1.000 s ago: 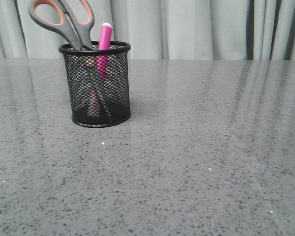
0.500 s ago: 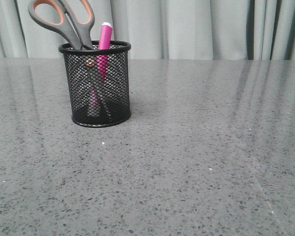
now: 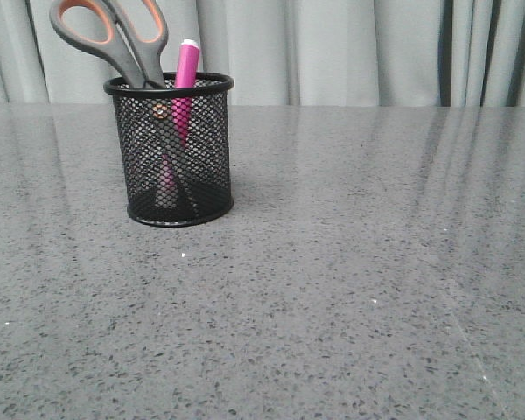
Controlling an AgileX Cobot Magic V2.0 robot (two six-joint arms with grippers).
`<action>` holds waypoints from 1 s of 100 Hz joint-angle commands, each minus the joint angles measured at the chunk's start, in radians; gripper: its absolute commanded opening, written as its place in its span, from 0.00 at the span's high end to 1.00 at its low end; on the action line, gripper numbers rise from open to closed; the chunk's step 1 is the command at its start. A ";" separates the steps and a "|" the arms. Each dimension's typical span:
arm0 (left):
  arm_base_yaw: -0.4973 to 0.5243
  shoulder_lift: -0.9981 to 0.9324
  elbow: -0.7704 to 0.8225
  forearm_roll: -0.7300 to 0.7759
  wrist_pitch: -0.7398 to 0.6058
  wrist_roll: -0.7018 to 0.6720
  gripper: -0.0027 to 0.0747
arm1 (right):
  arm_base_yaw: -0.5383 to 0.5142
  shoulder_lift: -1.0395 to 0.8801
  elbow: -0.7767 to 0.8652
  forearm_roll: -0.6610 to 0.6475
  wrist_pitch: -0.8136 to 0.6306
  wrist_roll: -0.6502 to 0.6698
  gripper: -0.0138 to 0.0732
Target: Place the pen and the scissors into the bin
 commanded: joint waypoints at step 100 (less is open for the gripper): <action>-0.051 -0.173 0.234 0.966 -0.112 -0.926 0.99 | -0.010 -0.005 0.014 0.001 -0.081 -0.011 0.92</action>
